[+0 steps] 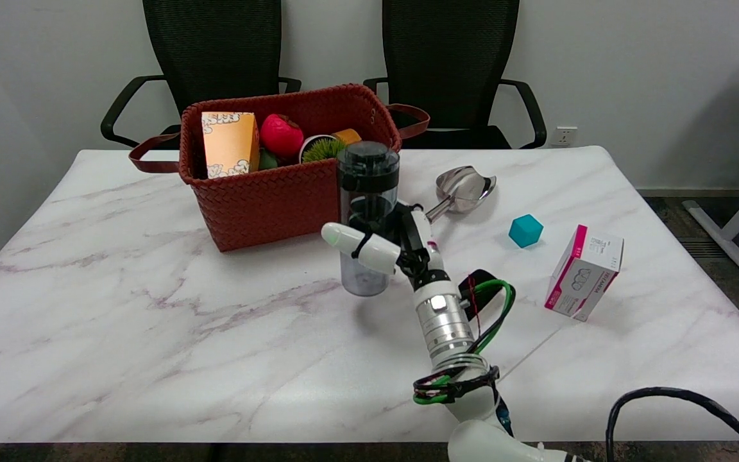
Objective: Pick up the black bottle.
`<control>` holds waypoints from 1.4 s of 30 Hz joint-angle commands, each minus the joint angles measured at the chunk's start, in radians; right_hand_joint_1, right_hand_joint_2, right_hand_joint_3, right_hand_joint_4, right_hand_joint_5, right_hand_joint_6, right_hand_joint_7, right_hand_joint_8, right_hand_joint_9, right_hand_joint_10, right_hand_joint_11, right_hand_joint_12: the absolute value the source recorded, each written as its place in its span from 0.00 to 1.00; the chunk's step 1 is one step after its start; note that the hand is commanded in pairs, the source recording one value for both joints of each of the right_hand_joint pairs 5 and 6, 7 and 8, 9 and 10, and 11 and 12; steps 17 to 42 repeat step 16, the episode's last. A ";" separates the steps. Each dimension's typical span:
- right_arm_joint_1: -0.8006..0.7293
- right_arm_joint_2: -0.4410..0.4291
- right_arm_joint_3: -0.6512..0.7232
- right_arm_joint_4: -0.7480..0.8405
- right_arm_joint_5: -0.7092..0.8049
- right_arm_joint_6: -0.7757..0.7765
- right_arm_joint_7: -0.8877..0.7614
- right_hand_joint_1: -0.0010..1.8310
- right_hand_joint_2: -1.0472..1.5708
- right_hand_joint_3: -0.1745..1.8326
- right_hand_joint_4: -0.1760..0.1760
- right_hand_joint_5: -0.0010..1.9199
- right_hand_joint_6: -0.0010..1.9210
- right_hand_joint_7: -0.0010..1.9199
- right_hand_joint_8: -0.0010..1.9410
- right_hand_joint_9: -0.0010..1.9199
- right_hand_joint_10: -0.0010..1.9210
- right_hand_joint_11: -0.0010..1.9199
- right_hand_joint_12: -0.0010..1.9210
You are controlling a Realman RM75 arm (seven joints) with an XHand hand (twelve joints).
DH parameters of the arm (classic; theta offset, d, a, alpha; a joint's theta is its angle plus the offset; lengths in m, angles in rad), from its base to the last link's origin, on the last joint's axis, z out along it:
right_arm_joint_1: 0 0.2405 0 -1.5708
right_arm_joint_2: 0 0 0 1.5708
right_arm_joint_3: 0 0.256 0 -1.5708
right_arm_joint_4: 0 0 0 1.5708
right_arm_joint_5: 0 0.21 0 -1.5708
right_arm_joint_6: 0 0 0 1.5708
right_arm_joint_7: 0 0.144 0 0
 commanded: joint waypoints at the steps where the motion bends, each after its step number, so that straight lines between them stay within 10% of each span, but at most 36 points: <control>1: 0.110 0.007 0.028 0.031 -0.069 0.020 0.001 0.50 0.74 0.00 0.50 0.52 0.52 0.58 0.57 0.50 0.50 0.48 0.48; 42: 0.297 0.021 0.088 0.000 -0.069 -0.083 0.001 0.50 0.73 0.00 0.50 0.50 0.50 0.56 0.56 0.48 0.48 0.49 0.49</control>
